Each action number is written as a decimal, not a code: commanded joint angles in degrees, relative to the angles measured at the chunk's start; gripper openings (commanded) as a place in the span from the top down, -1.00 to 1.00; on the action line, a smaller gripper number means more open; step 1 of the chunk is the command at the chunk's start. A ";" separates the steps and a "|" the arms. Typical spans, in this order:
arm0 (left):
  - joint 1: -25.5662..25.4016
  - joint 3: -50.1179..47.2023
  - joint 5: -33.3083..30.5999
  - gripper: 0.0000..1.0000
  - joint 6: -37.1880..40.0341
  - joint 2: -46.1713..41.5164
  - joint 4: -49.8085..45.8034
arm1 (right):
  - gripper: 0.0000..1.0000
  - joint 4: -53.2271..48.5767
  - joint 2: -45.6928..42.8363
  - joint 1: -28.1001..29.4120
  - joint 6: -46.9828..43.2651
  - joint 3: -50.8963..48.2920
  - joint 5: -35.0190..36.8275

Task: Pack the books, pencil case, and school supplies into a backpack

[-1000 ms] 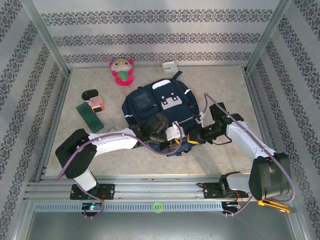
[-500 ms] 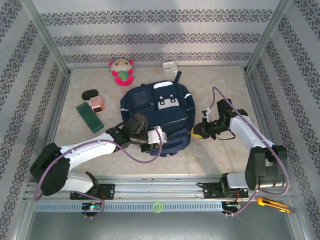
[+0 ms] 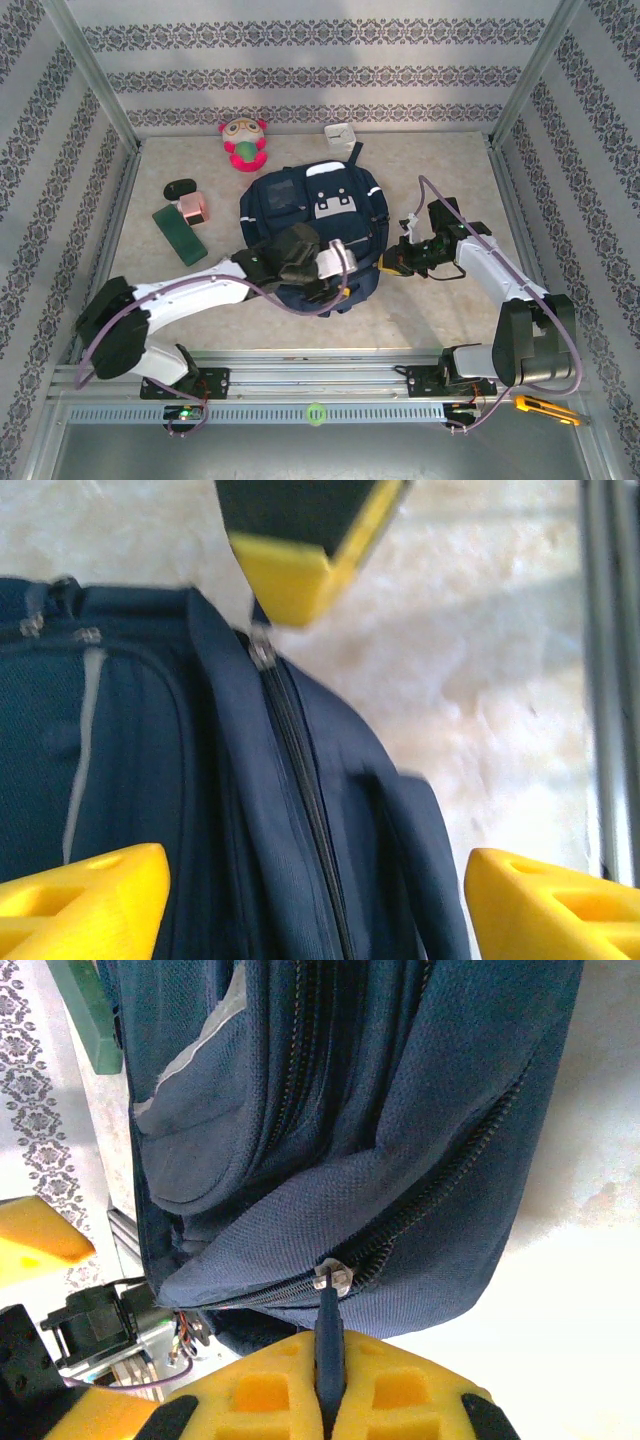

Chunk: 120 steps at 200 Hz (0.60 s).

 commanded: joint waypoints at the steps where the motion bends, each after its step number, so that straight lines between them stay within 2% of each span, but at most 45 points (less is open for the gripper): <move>1: -1.62 2.60 -8.50 -0.61 -8.61 5.32 6.81 | 1.00 2.08 -1.34 0.91 0.27 0.56 -1.12; 20: -1.69 5.39 -9.08 -0.61 -10.25 9.78 6.76 | 1.00 2.04 -1.51 1.10 0.30 0.80 -1.23; 28: -1.71 6.07 -8.85 -0.54 -10.19 11.28 6.11 | 1.00 2.00 -1.68 1.08 0.24 0.84 -1.23; 40: -1.71 5.86 -9.03 -0.25 -9.50 12.32 5.74 | 1.00 1.91 -1.91 1.03 0.24 0.93 -0.93; 61: -1.64 3.18 -8.47 0.14 -6.79 10.93 6.27 | 1.00 2.06 -2.13 0.51 0.48 0.89 0.29; 74: -1.60 0.82 -6.27 0.64 -4.55 8.61 6.90 | 1.00 2.47 -2.26 -0.31 0.88 0.26 1.32; 86: -1.15 -1.52 -2.62 0.89 -2.11 6.16 7.31 | 1.00 3.98 -2.61 -1.63 1.84 -0.74 2.14; 95: -0.64 -3.18 0.90 1.00 -0.14 4.23 7.10 | 1.00 5.75 -2.90 -2.80 2.96 -1.57 2.54; 120: -0.04 -6.82 11.45 1.00 6.86 -0.99 4.34 | 1.00 12.95 -2.85 -5.29 7.01 -2.84 3.89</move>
